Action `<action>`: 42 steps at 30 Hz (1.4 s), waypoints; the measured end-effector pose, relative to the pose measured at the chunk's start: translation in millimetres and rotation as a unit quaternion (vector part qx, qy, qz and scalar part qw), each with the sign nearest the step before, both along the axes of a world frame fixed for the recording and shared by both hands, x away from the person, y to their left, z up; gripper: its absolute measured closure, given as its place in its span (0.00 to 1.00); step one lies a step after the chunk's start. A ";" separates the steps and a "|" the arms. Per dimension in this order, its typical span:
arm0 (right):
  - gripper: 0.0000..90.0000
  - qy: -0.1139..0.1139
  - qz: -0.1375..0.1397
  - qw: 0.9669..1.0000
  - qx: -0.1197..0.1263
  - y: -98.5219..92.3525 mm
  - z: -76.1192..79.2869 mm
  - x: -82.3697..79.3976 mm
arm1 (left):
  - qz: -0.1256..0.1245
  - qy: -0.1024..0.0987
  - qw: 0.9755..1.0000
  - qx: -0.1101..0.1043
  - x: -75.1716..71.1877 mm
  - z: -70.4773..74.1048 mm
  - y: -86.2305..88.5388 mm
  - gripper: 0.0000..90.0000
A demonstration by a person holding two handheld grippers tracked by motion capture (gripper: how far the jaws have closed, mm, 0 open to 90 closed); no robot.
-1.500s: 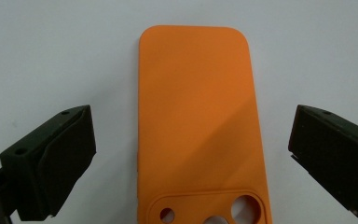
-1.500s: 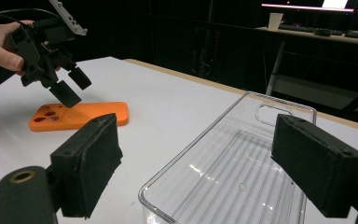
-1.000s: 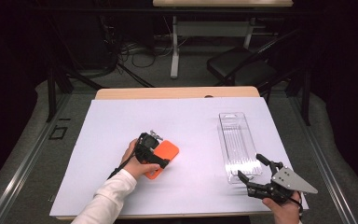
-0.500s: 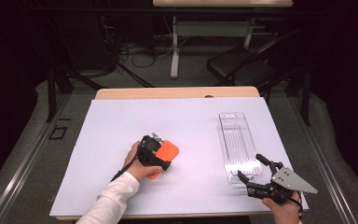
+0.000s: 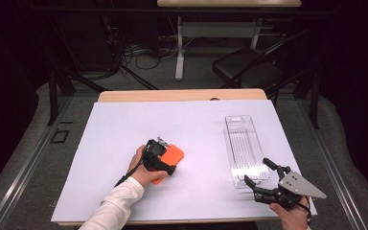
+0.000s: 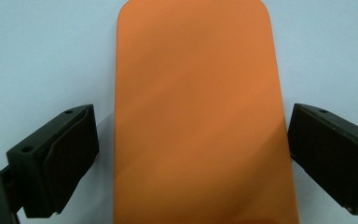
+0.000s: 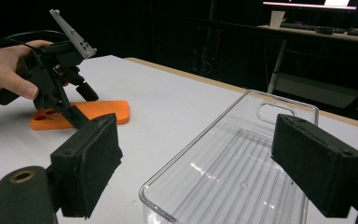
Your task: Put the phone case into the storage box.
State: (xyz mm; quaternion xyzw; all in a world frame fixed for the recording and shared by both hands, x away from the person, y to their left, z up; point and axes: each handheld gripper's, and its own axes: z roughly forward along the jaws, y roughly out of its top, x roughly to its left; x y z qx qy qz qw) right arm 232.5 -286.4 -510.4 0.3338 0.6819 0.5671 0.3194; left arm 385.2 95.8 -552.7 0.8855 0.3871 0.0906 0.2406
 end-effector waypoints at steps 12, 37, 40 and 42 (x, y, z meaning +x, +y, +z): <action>0.16 -0.001 0.000 1.000 0.001 -0.4 0.2 -0.2 | 0.004 0.000 1.000 -0.001 -2.8 1.1 2.8 0.06; 0.16 -0.001 0.003 1.000 0.001 -0.7 0.3 -0.4 | 0.005 0.002 1.000 0.003 -4.8 6.0 3.5 0.18; 0.16 -0.001 0.003 1.000 0.002 -0.6 0.2 -0.2 | 0.009 0.001 1.000 -0.002 -4.1 7.9 5.2 0.18; 0.16 -0.002 0.003 1.000 0.002 -0.6 0.1 -0.1 | 0.011 0.001 1.000 -0.005 -2.4 14.4 9.5 0.18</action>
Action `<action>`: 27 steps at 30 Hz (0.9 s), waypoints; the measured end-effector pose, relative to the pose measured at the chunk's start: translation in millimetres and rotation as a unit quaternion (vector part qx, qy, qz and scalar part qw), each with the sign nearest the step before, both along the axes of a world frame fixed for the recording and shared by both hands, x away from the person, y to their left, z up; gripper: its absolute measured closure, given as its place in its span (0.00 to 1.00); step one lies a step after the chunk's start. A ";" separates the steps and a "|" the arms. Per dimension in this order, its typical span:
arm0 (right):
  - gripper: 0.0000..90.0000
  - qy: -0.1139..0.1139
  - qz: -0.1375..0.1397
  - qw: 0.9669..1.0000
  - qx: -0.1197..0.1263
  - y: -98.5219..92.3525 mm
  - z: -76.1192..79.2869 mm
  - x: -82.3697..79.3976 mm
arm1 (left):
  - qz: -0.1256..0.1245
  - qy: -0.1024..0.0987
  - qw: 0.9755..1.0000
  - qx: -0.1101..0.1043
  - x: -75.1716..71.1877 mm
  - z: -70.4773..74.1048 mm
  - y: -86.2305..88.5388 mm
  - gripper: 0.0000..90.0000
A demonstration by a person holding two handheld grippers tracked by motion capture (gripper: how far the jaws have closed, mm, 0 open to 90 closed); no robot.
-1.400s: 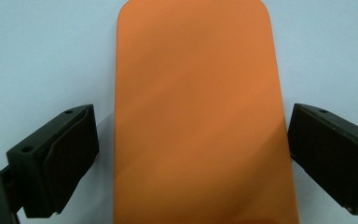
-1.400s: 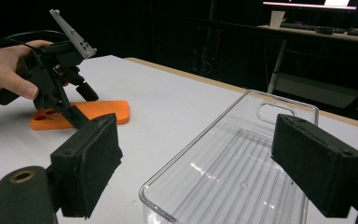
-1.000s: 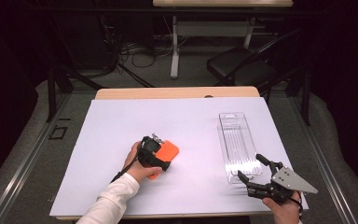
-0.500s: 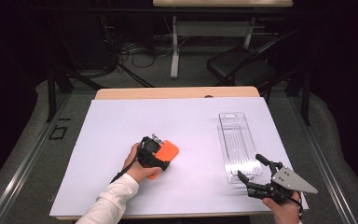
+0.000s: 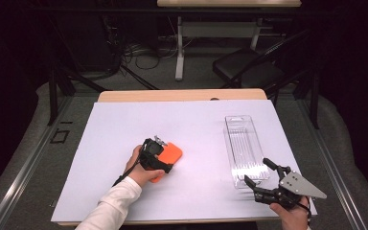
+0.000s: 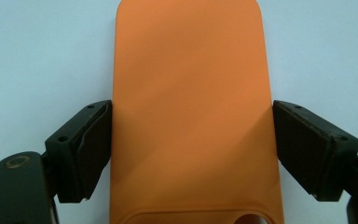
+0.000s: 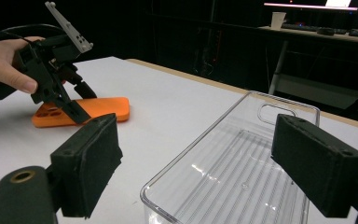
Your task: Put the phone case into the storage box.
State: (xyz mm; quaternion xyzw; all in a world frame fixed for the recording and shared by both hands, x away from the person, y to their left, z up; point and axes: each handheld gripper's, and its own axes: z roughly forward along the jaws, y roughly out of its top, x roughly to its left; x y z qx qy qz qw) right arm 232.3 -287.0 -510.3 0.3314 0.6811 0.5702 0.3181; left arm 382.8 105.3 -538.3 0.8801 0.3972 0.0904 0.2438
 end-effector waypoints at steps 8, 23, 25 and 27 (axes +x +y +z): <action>0.16 0.000 -0.001 1.000 -0.001 0.2 0.0 0.0 | 0.010 -0.002 1.000 -0.008 1.2 23.6 10.2 0.18; 0.16 0.002 0.000 1.000 -0.003 0.3 -0.4 0.0 | 0.004 -0.005 1.000 0.006 -5.0 52.2 11.3 0.18; 0.16 0.003 -0.001 1.000 -0.003 0.3 -0.4 0.0 | 0.003 -0.005 1.000 0.004 -5.9 55.1 11.0 0.18; 0.16 0.002 -0.001 1.000 -0.002 0.2 -0.3 0.0 | 0.003 -0.004 1.000 0.002 -7.2 57.8 10.2 0.18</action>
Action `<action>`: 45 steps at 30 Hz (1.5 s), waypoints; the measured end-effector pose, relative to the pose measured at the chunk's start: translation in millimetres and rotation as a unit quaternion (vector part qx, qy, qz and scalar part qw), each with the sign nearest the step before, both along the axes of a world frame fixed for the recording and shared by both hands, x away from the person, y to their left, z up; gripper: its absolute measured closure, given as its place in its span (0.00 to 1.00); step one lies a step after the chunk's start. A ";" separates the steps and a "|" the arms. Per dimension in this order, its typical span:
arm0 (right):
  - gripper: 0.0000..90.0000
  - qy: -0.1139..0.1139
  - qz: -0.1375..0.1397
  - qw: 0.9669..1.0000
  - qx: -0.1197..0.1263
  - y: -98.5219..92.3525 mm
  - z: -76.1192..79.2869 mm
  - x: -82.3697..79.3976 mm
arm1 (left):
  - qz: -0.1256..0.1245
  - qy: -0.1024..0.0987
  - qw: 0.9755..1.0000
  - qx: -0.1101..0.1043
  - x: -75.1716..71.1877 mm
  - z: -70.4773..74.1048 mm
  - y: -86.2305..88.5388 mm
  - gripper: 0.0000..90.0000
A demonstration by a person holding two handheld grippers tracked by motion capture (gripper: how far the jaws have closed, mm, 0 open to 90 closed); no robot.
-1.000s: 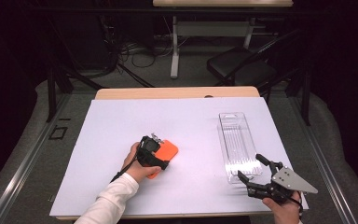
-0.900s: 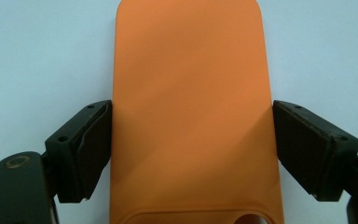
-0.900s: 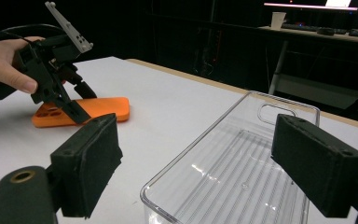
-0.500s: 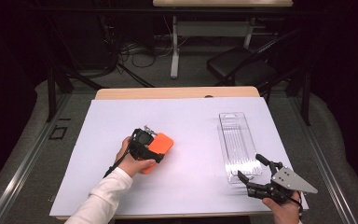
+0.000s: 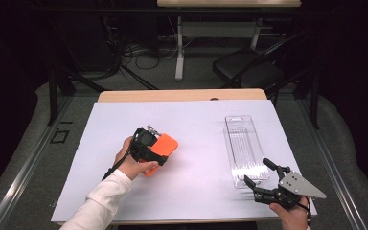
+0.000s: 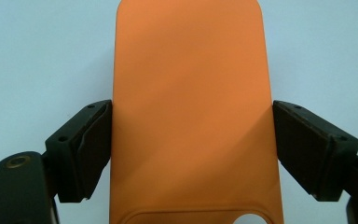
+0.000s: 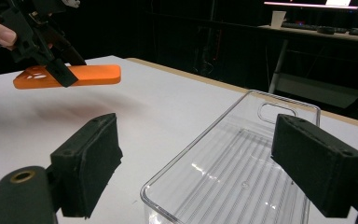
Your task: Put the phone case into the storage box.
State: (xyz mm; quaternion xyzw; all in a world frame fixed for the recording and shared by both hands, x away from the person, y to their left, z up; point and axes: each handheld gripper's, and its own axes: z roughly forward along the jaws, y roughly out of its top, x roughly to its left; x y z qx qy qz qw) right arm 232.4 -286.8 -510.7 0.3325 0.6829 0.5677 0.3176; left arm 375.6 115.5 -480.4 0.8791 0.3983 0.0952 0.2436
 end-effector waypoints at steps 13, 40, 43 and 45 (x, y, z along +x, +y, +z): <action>0.16 -0.001 -0.001 1.000 -0.002 0.3 -0.1 0.0 | -0.029 -0.010 1.000 0.001 -9.4 22.8 -7.8 0.18; 0.16 0.010 0.004 1.000 -0.003 4.3 1.0 4.7 | -0.077 -0.007 0.997 -0.012 -21.5 46.6 -22.9 0.18; 0.16 0.016 0.009 1.000 -0.010 5.1 2.9 7.7 | -0.090 -0.006 0.996 -0.014 -23.3 48.8 -27.2 0.18; 0.16 0.019 0.012 1.000 -0.011 6.0 5.0 9.8 | -0.099 -0.004 0.995 -0.017 -24.7 49.6 -31.4 0.18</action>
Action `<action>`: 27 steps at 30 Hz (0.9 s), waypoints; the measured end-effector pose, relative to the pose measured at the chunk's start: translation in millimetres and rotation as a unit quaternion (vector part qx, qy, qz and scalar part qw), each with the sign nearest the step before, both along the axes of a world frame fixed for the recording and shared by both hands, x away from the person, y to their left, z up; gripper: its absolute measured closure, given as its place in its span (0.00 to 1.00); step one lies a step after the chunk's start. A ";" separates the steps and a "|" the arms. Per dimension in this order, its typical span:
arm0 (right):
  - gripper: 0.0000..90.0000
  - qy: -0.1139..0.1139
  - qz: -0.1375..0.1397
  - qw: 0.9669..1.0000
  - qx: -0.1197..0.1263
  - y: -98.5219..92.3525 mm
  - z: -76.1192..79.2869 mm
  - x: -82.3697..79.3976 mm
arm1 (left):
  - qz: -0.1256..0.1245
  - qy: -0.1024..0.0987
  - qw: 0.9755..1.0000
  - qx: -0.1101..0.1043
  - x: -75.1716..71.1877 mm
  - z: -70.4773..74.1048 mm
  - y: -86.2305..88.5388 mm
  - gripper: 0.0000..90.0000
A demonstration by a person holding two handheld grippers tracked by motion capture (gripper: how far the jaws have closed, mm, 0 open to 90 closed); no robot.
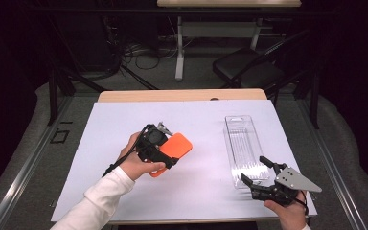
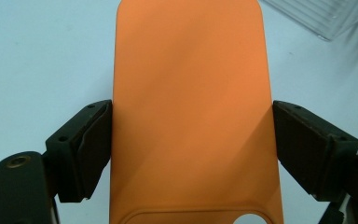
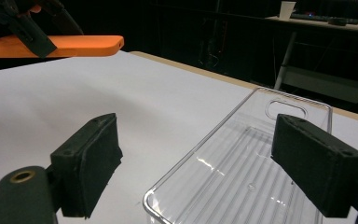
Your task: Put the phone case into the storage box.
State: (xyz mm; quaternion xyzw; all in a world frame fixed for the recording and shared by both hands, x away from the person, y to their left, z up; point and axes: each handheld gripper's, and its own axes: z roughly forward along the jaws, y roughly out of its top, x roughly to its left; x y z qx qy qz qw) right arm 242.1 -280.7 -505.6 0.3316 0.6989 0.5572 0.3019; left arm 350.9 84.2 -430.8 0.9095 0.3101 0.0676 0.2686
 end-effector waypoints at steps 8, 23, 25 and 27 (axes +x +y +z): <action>0.16 0.005 0.014 1.000 -0.019 8.6 7.9 8.4 | -0.018 0.001 1.000 0.003 -2.1 3.9 -10.3 0.18; 0.17 -0.004 0.038 0.998 -0.054 20.5 25.1 21.6 | -0.027 0.005 1.000 0.007 -2.8 10.5 -13.3 0.18; 0.17 -0.004 0.040 0.998 -0.057 21.0 25.9 22.2 | -0.027 0.006 1.000 0.002 -2.5 11.2 -13.7 0.18; 0.17 -0.005 0.043 0.997 -0.061 22.5 27.0 23.7 | -0.027 0.007 1.000 0.000 -2.6 11.6 -14.4 0.18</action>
